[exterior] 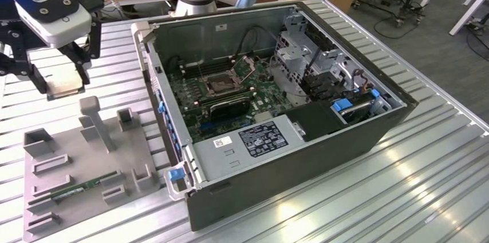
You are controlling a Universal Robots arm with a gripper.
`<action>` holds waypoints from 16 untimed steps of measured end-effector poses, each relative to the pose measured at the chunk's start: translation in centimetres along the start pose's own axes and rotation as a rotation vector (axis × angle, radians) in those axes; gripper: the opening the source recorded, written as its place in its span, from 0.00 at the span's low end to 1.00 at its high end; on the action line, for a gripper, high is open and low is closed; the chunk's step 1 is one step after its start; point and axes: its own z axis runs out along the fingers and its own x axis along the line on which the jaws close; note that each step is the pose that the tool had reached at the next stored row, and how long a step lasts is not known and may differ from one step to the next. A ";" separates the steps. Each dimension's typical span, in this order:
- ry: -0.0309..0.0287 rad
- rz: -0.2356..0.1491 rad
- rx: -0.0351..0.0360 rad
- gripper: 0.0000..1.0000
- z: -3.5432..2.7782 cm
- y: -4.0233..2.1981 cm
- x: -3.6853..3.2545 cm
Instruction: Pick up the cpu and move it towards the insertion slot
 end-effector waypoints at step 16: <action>0.0000 0.000 0.0000 0.55 0.00 -0.01 -0.60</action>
